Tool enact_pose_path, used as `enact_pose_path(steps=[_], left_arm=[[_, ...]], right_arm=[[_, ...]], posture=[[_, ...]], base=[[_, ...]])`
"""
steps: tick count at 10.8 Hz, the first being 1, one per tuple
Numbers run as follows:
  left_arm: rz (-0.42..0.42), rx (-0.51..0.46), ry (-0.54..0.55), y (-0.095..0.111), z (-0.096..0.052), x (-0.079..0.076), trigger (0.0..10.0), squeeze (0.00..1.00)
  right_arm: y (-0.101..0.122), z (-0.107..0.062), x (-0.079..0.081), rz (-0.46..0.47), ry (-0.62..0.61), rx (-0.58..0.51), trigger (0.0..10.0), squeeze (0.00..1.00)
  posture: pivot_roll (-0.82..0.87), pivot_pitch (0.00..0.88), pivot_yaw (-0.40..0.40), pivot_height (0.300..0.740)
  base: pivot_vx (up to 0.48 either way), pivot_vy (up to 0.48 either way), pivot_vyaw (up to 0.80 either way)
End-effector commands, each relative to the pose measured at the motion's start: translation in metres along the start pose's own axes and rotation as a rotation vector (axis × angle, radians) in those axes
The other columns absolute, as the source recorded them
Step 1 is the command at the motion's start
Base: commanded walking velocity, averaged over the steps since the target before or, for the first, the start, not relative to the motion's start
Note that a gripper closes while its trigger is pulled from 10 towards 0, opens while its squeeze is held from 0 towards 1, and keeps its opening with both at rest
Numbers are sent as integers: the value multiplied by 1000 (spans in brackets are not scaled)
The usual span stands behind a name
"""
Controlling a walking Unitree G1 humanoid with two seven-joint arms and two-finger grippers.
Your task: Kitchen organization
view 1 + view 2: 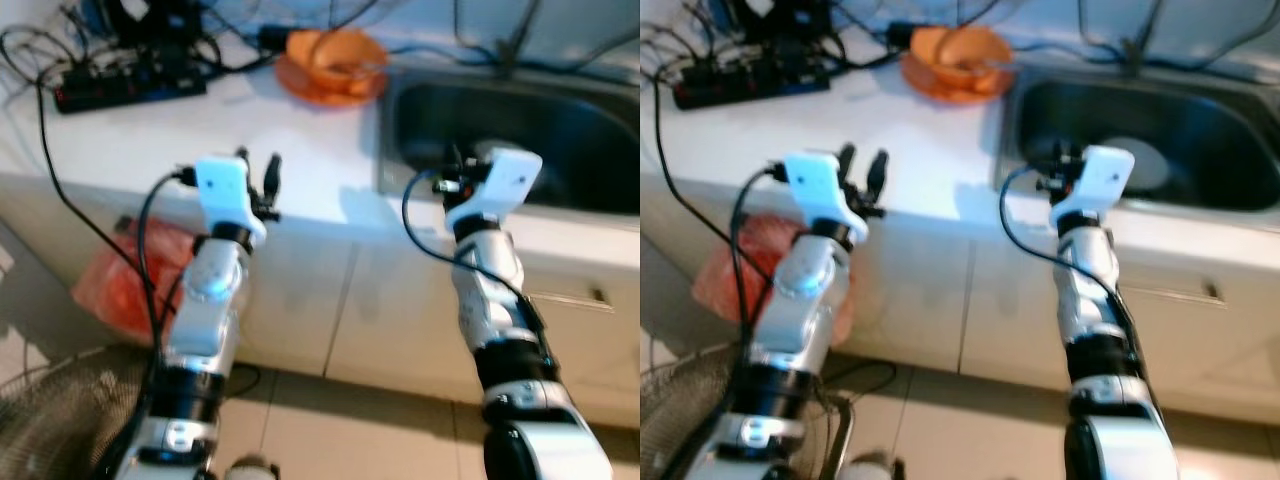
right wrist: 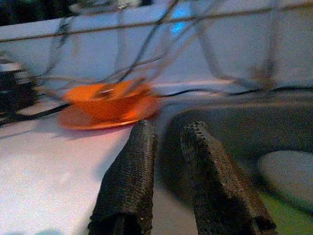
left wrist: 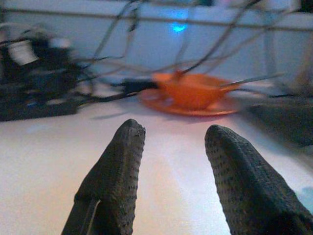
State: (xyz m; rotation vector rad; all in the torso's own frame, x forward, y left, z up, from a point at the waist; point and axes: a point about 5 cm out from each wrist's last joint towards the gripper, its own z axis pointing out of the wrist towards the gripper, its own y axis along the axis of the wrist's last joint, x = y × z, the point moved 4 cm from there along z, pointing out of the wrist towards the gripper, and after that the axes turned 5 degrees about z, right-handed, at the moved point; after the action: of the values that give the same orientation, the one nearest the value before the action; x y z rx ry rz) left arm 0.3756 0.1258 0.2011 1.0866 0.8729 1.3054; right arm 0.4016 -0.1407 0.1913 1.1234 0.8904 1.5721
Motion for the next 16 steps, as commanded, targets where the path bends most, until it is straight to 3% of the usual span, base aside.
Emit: enact_pose_path(steps=[1,12,16], left_arm=[[0,-4,1,2,1,-1,10000,0],[5,-7,2,4,1,1,10000,0],[12,-55,-10,22,6,2,10000,0]], right_arm=[[4,1,-2,-10,-1,-12,10000,0],[5,1,0,-7,5,-17,10000,0],[13,4,1,-11,11,-39,10000,0]], posture=[[217,107,-38,740],[219,112,-38,740],[217,102,-33,740]], base=[[307,0,0],[327,0,-97],[363,0,0]])
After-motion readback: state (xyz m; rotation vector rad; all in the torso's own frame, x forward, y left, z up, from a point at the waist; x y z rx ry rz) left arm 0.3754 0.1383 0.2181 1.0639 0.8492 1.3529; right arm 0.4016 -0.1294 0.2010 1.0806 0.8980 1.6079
